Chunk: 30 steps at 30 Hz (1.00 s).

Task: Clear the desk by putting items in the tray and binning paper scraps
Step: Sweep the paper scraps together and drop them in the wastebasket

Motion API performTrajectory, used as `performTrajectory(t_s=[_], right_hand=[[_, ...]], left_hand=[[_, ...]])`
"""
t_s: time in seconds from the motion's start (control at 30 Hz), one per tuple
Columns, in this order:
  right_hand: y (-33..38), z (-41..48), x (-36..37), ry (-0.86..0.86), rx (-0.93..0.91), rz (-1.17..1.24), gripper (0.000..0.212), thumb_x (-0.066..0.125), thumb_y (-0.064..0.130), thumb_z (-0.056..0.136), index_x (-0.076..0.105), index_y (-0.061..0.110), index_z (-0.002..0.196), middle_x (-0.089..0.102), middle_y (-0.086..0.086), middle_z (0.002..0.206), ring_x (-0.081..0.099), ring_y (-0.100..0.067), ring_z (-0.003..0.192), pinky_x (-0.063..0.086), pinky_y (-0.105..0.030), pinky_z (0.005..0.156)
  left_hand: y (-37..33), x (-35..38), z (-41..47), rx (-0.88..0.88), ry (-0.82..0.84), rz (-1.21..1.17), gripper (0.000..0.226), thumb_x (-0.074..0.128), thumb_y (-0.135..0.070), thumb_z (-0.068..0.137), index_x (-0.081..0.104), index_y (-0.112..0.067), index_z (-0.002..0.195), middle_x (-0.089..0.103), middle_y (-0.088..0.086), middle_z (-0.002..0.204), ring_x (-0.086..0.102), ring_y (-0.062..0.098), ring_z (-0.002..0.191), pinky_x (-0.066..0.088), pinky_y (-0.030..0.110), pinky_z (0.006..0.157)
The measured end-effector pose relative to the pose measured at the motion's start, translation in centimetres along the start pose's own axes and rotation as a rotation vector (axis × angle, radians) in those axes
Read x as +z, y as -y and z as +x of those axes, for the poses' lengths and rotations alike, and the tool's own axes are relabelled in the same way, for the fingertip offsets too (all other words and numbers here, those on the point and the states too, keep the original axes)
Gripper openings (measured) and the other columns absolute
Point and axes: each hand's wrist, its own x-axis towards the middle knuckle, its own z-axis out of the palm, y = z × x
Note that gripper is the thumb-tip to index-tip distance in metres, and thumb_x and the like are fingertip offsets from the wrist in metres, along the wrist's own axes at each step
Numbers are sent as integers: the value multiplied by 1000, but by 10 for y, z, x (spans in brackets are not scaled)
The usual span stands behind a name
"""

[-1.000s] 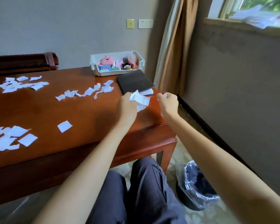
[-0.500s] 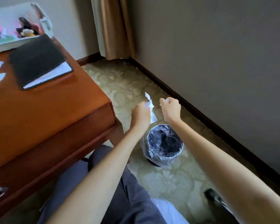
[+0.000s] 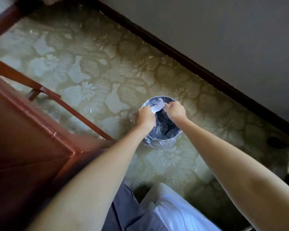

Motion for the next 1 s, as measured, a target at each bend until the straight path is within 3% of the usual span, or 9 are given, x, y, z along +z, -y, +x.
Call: performTrajectory(t_s=[0.07, 0.13, 0.2, 0.33, 0.47, 0.67, 0.8, 0.87, 1.0], right_hand=[[-8, 16, 7, 45, 27, -65, 29, 40, 17, 95, 49, 9, 69, 60, -18, 79, 55, -30, 86, 39, -33, 74], [-15, 31, 16, 62, 27, -115, 24, 36, 9, 94, 58, 0, 100, 65, -25, 106, 58, -36, 105, 44, -37, 85], [-23, 44, 26, 77, 23, -148, 33, 34, 9, 96, 53, -1, 120, 60, -24, 122, 55, -38, 115, 43, -39, 91], [-39, 71, 41, 63, 4, -116, 31, 38, 3, 92, 55, 0, 118, 60, -20, 122, 55, -35, 115, 44, -38, 94], [-53, 93, 51, 94, -5, -79, 32, 43, 1, 90, 54, 4, 120, 58, -16, 124, 54, -31, 116, 43, -35, 93], [-66, 96, 58, 135, -74, -157, 48, 50, -1, 86, 39, 4, 132, 39, -20, 136, 45, -35, 122, 38, -33, 96], [-69, 93, 61, 273, -165, -285, 65, 44, -10, 85, 21, 6, 144, 19, -15, 152, 26, -31, 138, 34, -35, 105], [-67, 90, 62, 305, -208, -348, 69, 44, -10, 85, 17, 6, 146, 11, -13, 155, 18, -27, 144, 33, -35, 110], [-60, 77, 56, 259, -285, -578, 59, 47, -4, 86, 26, 5, 140, 19, -16, 151, 17, -28, 143, 29, -44, 113]], left_hand=[[3, 13, 16, -25, 50, 13, 31, 36, -1, 95, 51, 4, 122, 52, 26, 127, 50, 38, 118, 39, 39, 94], [5, 27, 31, -41, 67, 21, 30, 37, -1, 94, 51, 3, 120, 51, 25, 126, 50, 38, 117, 40, 40, 95], [6, 41, 46, -53, 70, 27, 30, 35, 3, 92, 51, 2, 117, 54, 25, 124, 51, 38, 116, 41, 42, 96], [8, 63, 69, -41, 85, 38, 31, 33, 8, 92, 49, 3, 117, 53, 23, 125, 50, 36, 118, 41, 41, 94], [13, 81, 87, -18, 131, 61, 47, 31, 10, 91, 39, -3, 135, 40, 20, 140, 44, 33, 126, 37, 38, 101], [24, 91, 94, 0, 204, 113, 60, 32, 17, 88, 28, -6, 144, 20, 14, 151, 29, 28, 139, 28, 35, 111], [38, 89, 92, -8, 273, 224, 61, 33, 14, 89, 26, -10, 145, -6, 13, 158, 12, 33, 145, 21, 48, 117], [41, 86, 88, 45, 277, 348, 61, 39, 9, 89, 26, -11, 145, -7, 14, 158, 11, 35, 145, 22, 51, 115], [40, 73, 71, 110, 235, 499, 59, 45, 5, 89, 28, -9, 143, 2, 18, 156, 9, 34, 145, 18, 49, 117]])
